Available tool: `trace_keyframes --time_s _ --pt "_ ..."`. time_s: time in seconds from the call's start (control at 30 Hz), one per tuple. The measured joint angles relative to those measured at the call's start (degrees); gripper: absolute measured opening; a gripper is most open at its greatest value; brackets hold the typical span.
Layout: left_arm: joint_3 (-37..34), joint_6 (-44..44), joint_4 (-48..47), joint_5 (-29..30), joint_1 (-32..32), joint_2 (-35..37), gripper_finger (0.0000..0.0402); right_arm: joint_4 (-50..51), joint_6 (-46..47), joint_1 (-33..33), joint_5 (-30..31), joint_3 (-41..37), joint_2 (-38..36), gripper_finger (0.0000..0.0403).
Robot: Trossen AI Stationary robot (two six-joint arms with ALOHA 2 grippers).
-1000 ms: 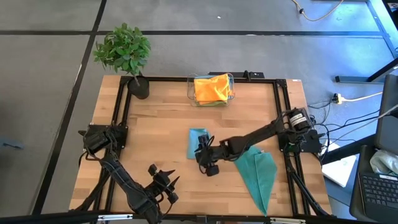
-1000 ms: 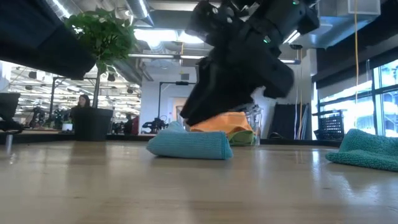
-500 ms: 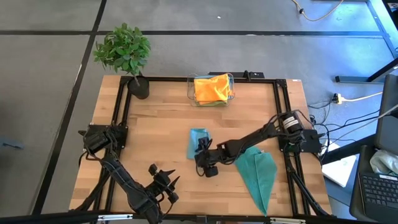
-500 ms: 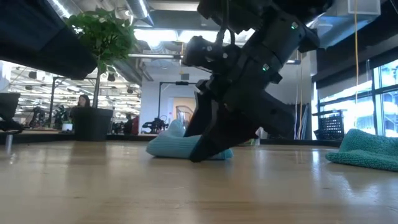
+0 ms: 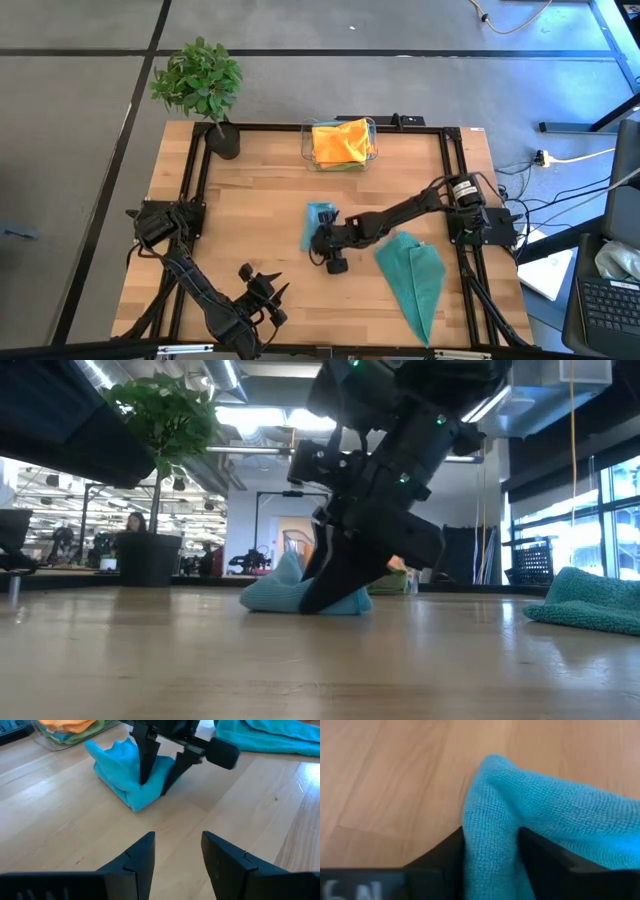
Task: Fold microfiber towels
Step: Put the folded blue microfiber towel into the transparent bin
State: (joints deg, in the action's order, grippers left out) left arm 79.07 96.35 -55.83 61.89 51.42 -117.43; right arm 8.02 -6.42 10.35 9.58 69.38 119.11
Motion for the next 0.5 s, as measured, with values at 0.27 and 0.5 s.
trace_keyframes --time_s 0.27,0.5 --pt "0.0 -0.89 0.22 0.04 -0.02 0.0 0.0153 1.37 -4.23 -2.23 -4.28 -0.02 -0.11 0.0022" --pt "0.0 -0.98 0.37 0.52 -0.42 0.0 0.0153 7.59 -7.56 -1.54 -2.76 -0.72 -5.17 0.0022"
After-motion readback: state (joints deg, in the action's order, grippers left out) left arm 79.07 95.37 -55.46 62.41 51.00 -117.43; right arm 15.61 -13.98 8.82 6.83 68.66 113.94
